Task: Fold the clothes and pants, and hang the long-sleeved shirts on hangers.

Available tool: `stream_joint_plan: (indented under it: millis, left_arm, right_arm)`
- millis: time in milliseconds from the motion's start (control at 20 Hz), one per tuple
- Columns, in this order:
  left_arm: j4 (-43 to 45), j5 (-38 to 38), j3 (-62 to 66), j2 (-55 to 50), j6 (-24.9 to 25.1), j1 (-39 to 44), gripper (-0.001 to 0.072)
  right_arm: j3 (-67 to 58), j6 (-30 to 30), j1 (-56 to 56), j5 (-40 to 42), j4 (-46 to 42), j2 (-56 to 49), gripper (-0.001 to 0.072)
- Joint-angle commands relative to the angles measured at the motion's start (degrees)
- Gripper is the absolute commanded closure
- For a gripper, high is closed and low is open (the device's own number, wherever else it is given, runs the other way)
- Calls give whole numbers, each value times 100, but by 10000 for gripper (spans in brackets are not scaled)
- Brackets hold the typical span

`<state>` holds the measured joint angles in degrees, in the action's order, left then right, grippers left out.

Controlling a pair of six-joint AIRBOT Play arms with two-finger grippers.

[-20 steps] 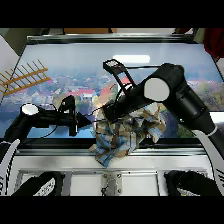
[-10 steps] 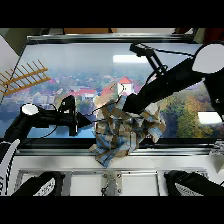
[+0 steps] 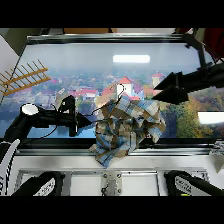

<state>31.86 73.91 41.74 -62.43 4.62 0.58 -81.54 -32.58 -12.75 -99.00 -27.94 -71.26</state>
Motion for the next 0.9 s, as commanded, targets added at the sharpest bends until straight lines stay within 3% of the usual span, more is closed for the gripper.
stream_joint_plan:
  millis: [0,150,550,850]
  left_arm:
    - [2,7,-2,4,4,2,694]
    - [0,13,-4,4,2,2,694]
    - [0,55,-4,4,4,2,694]
    - [0,57,-2,4,-2,4,694]
  right_arm:
    - [1427,2166,-1285,2,1062,-17,48]
    - [2175,3034,-1585,127,1067,-269,48]
    - [2216,3700,-933,105,1069,-1423,48]
    - [2216,3735,-55,125,1071,-1753,48]
